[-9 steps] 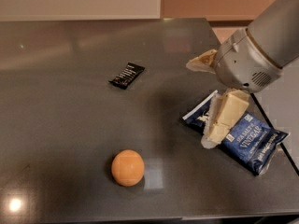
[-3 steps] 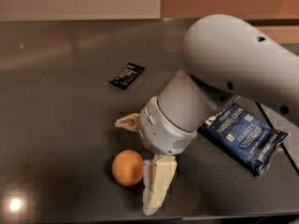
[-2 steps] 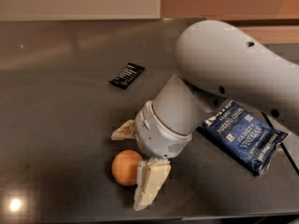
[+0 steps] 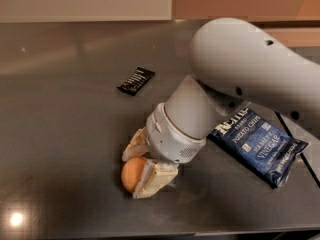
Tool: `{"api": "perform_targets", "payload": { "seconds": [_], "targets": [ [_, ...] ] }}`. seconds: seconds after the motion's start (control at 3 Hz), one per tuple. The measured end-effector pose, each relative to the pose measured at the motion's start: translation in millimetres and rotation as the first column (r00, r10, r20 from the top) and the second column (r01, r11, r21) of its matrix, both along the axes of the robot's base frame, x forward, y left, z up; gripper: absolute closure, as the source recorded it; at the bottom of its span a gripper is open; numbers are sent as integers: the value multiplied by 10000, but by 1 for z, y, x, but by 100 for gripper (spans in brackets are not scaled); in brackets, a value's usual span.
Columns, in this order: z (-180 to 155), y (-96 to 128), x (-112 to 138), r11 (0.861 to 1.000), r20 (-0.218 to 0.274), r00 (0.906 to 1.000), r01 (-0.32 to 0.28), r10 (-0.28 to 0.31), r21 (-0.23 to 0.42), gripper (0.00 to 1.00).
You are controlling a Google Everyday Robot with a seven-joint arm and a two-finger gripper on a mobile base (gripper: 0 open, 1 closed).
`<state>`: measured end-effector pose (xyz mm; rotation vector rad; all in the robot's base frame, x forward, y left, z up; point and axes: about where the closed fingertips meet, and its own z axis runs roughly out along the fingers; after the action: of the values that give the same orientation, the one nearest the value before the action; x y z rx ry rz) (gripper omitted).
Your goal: Move orange near rxbar chocolate
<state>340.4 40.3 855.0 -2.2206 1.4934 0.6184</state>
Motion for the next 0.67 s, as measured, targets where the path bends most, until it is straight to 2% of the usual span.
{"api": "perform_targets", "payload": {
  "seconds": [0.33, 0.67],
  "targets": [
    [11, -8, 31, 9975, 229, 9973, 701, -700, -21, 87],
    [23, -20, 74, 9861, 486, 9849, 1662, -1659, -16, 100]
  ]
}}
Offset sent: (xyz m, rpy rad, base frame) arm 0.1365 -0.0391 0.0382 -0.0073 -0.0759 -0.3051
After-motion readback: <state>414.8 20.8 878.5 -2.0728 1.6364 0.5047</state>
